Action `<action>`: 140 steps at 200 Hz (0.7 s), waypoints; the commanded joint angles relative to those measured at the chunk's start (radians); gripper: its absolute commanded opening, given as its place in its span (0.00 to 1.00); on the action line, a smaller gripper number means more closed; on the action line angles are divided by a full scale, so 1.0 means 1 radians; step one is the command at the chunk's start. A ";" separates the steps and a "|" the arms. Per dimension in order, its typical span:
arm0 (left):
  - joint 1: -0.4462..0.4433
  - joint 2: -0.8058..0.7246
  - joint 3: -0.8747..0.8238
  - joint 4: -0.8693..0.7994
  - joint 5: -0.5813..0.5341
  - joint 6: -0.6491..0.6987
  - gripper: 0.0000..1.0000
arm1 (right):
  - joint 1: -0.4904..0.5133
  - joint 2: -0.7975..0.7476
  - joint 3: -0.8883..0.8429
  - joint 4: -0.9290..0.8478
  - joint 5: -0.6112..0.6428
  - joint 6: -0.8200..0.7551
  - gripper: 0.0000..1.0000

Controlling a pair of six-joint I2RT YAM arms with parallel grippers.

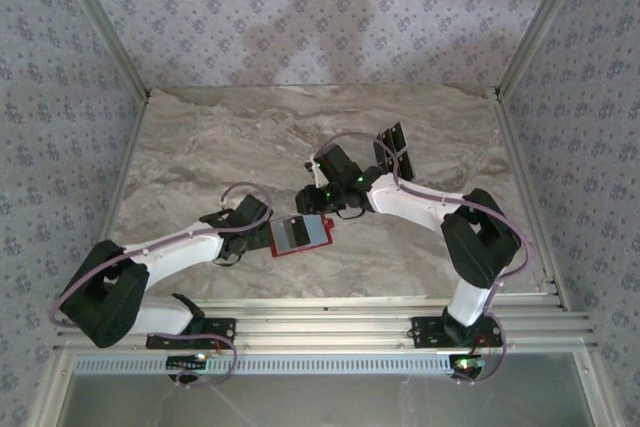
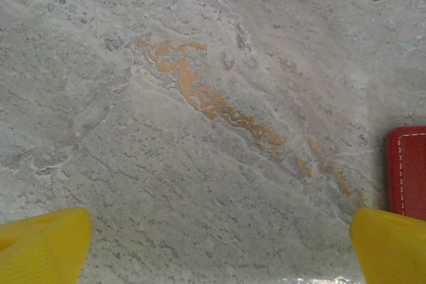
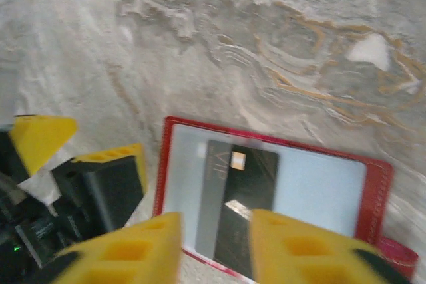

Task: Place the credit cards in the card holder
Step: Insert the credit card into the card slot.

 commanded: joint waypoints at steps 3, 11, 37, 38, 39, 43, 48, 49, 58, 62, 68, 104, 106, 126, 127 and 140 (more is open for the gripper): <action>0.006 0.005 -0.007 0.011 0.006 0.014 1.00 | 0.023 0.034 0.042 -0.152 0.141 -0.067 0.19; 0.006 0.005 -0.009 0.013 0.005 0.015 1.00 | 0.028 0.049 0.050 -0.162 0.149 -0.074 0.17; 0.006 0.015 -0.011 0.017 0.006 0.016 1.00 | 0.036 0.103 0.069 -0.169 0.147 -0.079 0.13; 0.007 0.015 -0.011 0.017 0.006 0.017 1.00 | 0.037 0.105 0.070 -0.169 0.146 -0.078 0.13; 0.007 0.016 -0.011 0.017 0.006 0.017 1.00 | 0.037 0.106 0.072 -0.170 0.146 -0.080 0.13; 0.007 0.018 -0.011 0.017 0.006 0.017 1.00 | 0.040 0.113 0.075 -0.170 0.145 -0.081 0.13; 0.006 0.020 -0.010 0.017 0.005 0.018 1.00 | 0.042 0.123 0.078 -0.169 0.145 -0.081 0.13; 0.006 0.020 -0.010 0.017 0.005 0.017 1.00 | 0.042 0.125 0.078 -0.168 0.145 -0.081 0.13; 0.006 0.023 -0.009 0.018 0.005 0.018 1.00 | 0.045 0.140 0.085 -0.169 0.145 -0.081 0.12; 0.006 0.023 -0.009 0.018 0.005 0.018 1.00 | 0.048 0.148 0.089 -0.169 0.144 -0.081 0.12; 0.007 0.025 -0.010 0.019 0.004 0.019 1.00 | 0.048 0.157 0.092 -0.169 0.142 -0.082 0.12; 0.007 0.032 -0.008 0.017 0.003 0.026 1.00 | 0.062 0.205 0.108 -0.159 0.125 -0.077 0.12; 0.006 0.034 -0.007 0.017 0.003 0.027 1.00 | 0.062 0.209 0.109 -0.158 0.123 -0.076 0.12; 0.007 0.041 -0.006 0.018 0.002 0.029 1.00 | 0.075 0.225 0.115 -0.156 0.115 -0.072 0.11; 0.007 0.042 -0.006 0.018 0.002 0.030 1.00 | 0.075 0.225 0.115 -0.156 0.115 -0.071 0.11; 0.007 0.049 -0.006 0.022 0.004 0.031 1.00 | 0.084 0.230 0.120 -0.152 0.114 -0.068 0.11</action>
